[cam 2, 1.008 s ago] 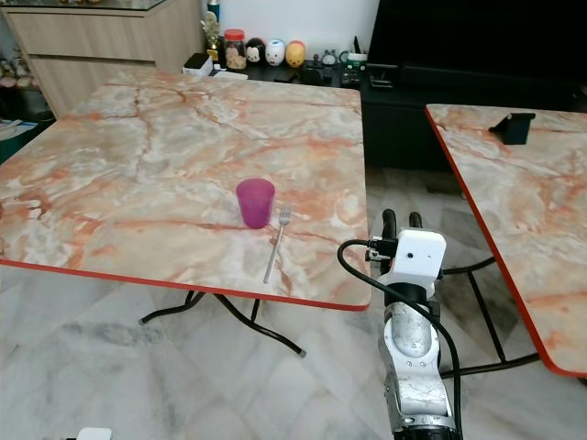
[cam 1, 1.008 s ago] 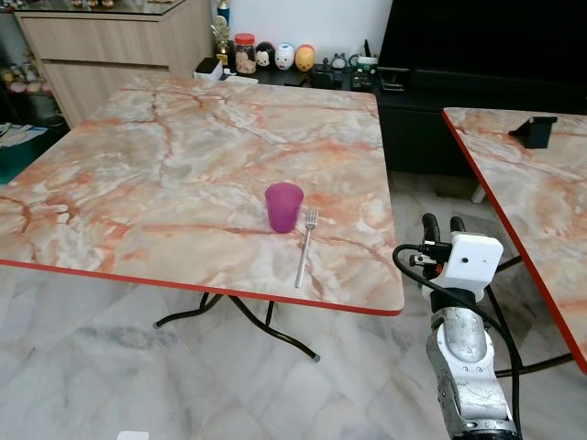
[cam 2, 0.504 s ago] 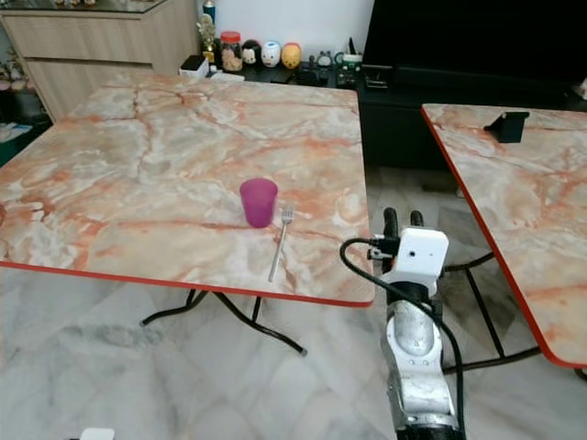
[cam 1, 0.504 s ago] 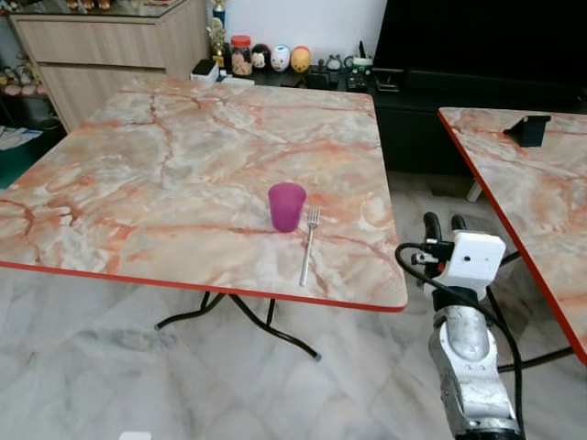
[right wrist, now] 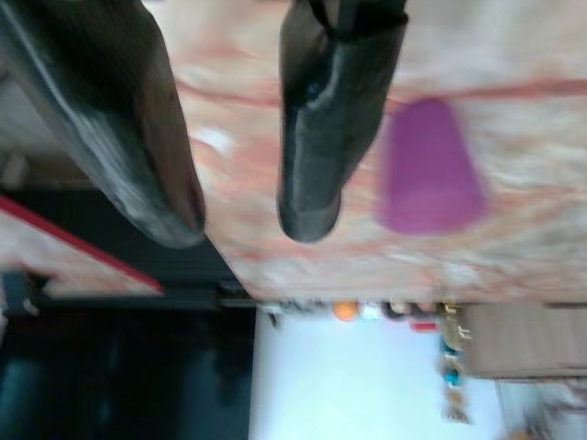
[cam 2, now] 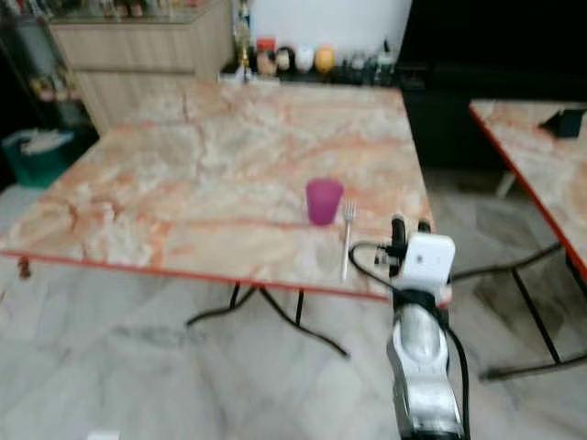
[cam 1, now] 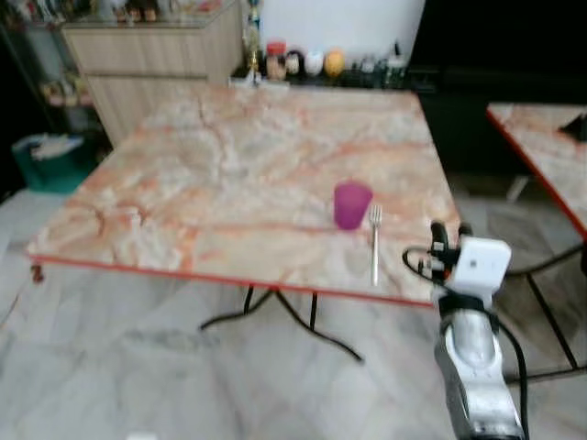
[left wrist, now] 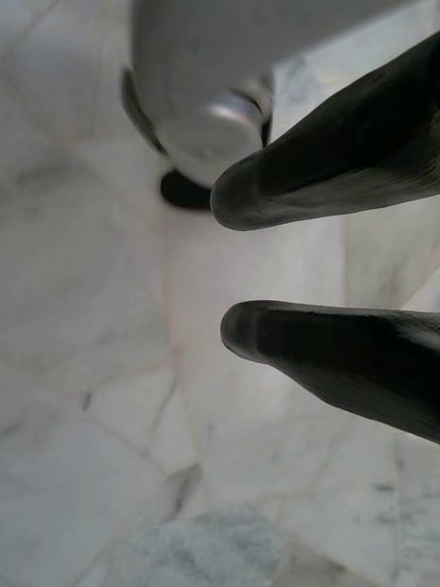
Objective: Setting the table
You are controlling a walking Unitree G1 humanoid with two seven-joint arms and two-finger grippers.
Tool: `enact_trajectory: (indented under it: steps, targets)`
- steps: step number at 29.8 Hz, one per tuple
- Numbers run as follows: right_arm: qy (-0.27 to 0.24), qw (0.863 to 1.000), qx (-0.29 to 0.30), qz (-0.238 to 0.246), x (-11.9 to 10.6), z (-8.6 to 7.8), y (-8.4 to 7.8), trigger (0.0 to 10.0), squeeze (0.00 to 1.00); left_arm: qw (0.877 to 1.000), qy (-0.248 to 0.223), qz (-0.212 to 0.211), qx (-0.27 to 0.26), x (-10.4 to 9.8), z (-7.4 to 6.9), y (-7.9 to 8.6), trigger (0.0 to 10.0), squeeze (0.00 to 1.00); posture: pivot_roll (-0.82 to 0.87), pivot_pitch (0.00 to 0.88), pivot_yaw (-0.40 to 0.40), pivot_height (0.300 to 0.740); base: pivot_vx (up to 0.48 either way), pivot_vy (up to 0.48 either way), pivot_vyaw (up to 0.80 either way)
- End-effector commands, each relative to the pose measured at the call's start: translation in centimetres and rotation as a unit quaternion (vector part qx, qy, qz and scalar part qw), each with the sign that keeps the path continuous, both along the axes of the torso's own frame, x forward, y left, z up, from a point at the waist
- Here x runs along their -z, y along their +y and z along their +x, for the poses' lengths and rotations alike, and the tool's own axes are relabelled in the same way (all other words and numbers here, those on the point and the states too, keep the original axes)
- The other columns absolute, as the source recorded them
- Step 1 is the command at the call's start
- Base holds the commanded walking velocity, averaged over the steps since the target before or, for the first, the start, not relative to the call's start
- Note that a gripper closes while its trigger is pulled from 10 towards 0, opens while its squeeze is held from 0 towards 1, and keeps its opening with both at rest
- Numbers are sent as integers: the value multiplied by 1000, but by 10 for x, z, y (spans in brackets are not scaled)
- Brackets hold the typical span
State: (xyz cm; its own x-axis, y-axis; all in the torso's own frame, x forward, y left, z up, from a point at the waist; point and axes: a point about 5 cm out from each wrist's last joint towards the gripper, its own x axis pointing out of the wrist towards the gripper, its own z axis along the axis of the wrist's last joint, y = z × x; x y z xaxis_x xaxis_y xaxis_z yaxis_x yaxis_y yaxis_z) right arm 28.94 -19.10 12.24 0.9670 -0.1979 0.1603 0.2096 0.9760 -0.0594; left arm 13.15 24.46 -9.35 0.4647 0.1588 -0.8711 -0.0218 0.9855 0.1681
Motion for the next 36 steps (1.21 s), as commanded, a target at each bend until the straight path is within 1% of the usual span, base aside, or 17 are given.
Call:
enact_trajectory:
  steps: [1,20,21,23,26,30,36]
  targets:
    - [-5,1000,-9,5,-2,2,7,10000,0,1000,5,7,-3,-1,-4,7,10000,0,62,0,-17,715,0,-409,0]
    - [3,1000,-9,7,3,0,7,10000,0,1000,2,2,-2,-1,-3,6,10000,0,64,0,-20,715,0,0,0]
    - [6,1000,-1,6,5,-2,3,10000,0,1000,2,1,-1,-1,-3,6,10000,0,57,0,-16,715,0,0,0]
    - [7,1000,2,6,5,-3,2,10000,0,1000,2,1,-1,-1,-3,6,10000,0,57,0,-16,715,0,0,0]
    - [11,1000,16,11,7,-6,-7,10000,0,1000,6,6,4,-1,-3,6,10000,0,51,0,-14,715,0,0,0]
    - [11,1000,18,10,7,-5,-9,10000,0,1000,5,5,4,-1,-3,6,10000,0,55,0,-17,715,0,0,0]
    - [10,1000,15,10,6,-3,-7,10000,0,1000,4,6,6,-1,-2,6,10000,0,58,0,-19,715,240,0,0]
